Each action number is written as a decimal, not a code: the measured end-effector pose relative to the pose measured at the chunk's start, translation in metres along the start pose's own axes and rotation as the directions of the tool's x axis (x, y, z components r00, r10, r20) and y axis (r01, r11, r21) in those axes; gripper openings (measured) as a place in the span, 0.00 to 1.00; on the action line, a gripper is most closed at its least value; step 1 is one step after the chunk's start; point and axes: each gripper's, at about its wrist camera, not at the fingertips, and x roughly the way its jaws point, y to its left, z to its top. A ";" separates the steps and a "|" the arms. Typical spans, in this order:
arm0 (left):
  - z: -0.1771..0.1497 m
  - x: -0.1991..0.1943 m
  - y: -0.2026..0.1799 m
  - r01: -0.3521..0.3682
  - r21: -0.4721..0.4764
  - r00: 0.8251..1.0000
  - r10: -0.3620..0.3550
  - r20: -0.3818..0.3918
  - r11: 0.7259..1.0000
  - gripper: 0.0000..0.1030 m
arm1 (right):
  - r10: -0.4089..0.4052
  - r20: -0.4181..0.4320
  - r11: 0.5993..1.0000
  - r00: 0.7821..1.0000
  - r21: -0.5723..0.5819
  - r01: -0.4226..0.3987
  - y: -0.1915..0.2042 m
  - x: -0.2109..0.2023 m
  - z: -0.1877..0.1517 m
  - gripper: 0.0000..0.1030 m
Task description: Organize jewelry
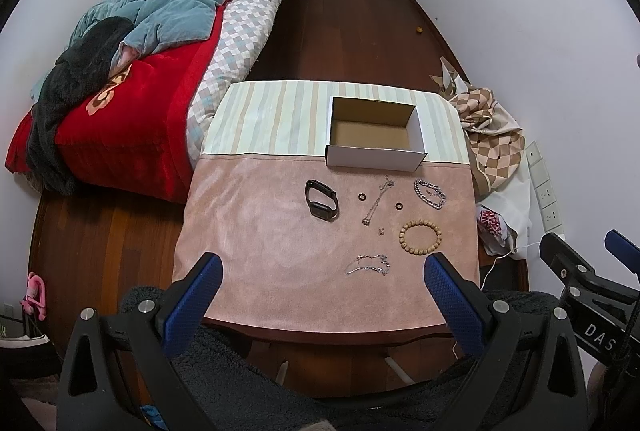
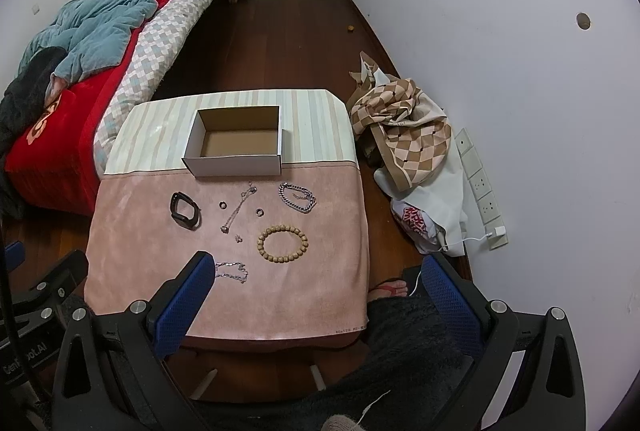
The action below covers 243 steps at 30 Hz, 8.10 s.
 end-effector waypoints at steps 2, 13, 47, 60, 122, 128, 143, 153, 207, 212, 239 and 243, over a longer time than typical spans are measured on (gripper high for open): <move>-0.001 -0.001 0.000 0.001 -0.001 1.000 -0.001 0.004 1.000 1.00 | 0.001 0.002 1.000 1.000 0.001 -0.001 0.000 0.000 0.000 1.00; -0.002 -0.001 0.000 0.001 -0.001 1.000 -0.001 0.005 1.000 1.00 | 0.000 0.013 1.000 1.000 0.003 0.000 0.001 -0.005 -0.001 1.00; 0.034 0.102 0.007 -0.143 0.006 0.990 0.143 0.003 0.990 1.00 | -0.057 -0.042 0.993 0.997 0.097 0.061 -0.026 0.088 0.018 1.00; 0.034 0.239 0.020 -0.201 0.031 0.961 0.203 -0.185 0.979 1.00 | -0.041 -0.307 0.993 0.951 0.097 0.074 -0.015 0.264 -0.009 1.00; 0.043 0.301 0.042 0.072 -0.185 0.931 -0.132 -0.339 0.980 0.49 | 0.289 -0.127 0.947 0.949 0.182 -0.264 0.022 0.234 0.049 0.09; 0.038 0.312 0.029 0.029 -0.087 0.948 -0.055 -0.312 0.996 0.33 | 0.273 -0.147 0.951 0.951 0.193 -0.243 0.023 0.244 0.042 0.09; 0.068 0.234 0.027 0.104 -0.055 0.986 -0.110 -0.124 0.993 0.01 | 0.296 -0.103 0.943 0.950 0.190 -0.273 0.022 0.229 0.059 0.09; 0.155 0.199 -0.010 0.162 0.003 0.987 -0.162 -0.009 0.987 0.01 | 0.370 -0.004 0.922 0.929 0.122 -0.367 0.034 0.213 0.139 0.09; 0.110 0.171 -0.018 -0.082 0.009 0.992 0.081 0.097 0.997 1.00 | 0.054 0.001 0.998 0.999 -0.040 -0.053 0.043 0.214 0.112 0.95; 0.099 0.134 -0.017 -0.070 0.001 0.986 0.069 0.151 0.998 1.00 | 0.047 0.076 0.998 0.996 -0.037 -0.045 0.040 0.172 0.102 0.95; 0.033 0.170 -0.011 -0.102 -0.097 0.987 0.113 0.118 0.990 1.00 | 0.147 0.040 0.975 0.988 0.164 -0.152 -0.019 0.180 0.033 0.95; 0.017 0.219 -0.013 -0.143 -0.098 0.989 0.146 0.027 0.985 1.00 | 0.152 -0.040 0.968 0.988 0.209 -0.140 -0.031 0.241 0.019 0.84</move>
